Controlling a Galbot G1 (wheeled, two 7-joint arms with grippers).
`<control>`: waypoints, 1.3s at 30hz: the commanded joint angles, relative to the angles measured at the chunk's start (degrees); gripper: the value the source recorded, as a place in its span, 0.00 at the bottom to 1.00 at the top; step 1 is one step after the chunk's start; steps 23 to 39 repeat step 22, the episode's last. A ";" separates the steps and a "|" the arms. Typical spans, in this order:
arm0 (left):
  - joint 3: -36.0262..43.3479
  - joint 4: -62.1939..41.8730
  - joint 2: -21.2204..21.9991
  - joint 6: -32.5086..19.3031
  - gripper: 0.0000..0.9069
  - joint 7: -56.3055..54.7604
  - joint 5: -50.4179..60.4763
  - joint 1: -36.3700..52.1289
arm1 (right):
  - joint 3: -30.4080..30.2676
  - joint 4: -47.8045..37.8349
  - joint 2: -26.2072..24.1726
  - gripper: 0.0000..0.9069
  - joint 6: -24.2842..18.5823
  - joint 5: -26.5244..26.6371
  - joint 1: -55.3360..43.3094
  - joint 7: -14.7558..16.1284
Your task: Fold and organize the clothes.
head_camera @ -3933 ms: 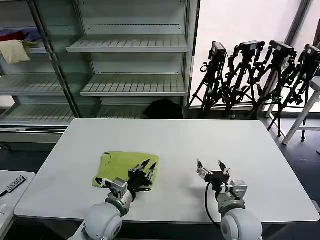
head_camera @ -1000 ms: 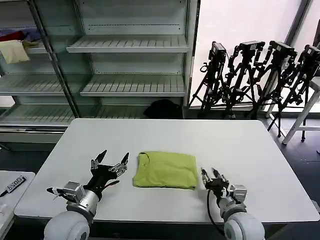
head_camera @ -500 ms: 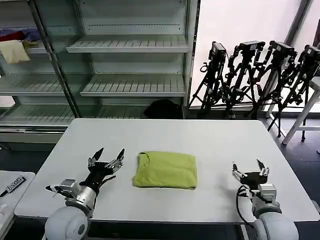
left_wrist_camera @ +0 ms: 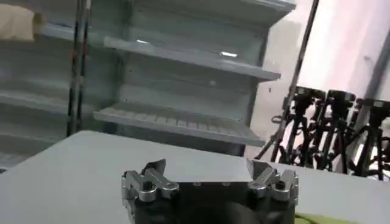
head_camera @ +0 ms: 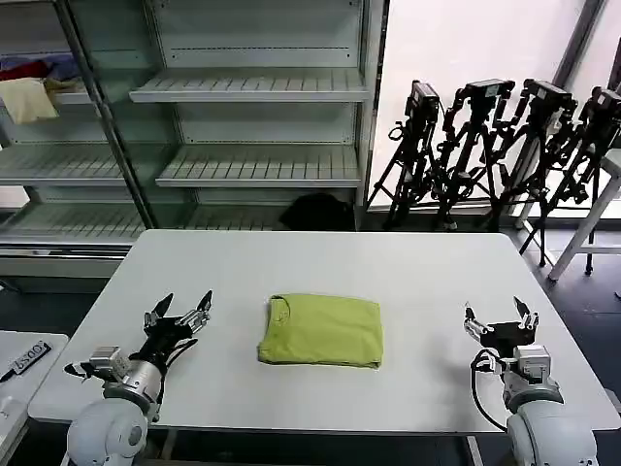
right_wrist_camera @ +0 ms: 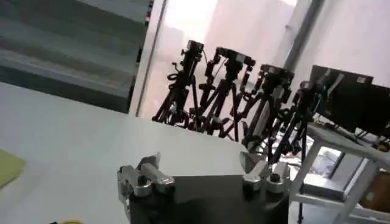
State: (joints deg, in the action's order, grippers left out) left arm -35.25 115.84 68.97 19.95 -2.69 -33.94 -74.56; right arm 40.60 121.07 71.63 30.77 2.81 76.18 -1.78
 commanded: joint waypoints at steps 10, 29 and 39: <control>2.43 -7.15 -0.97 -6.83 1.00 1.54 3.13 2.42 | 8.63 3.65 2.23 1.00 -0.73 4.25 0.83 5.29; 2.32 -8.53 -1.66 -7.07 1.00 0.97 7.43 2.35 | 3.18 4.37 1.06 1.00 2.34 5.84 -0.62 6.10; 2.32 -8.53 -1.66 -7.07 1.00 0.97 7.43 2.35 | 3.18 4.37 1.06 1.00 2.34 5.84 -0.62 6.10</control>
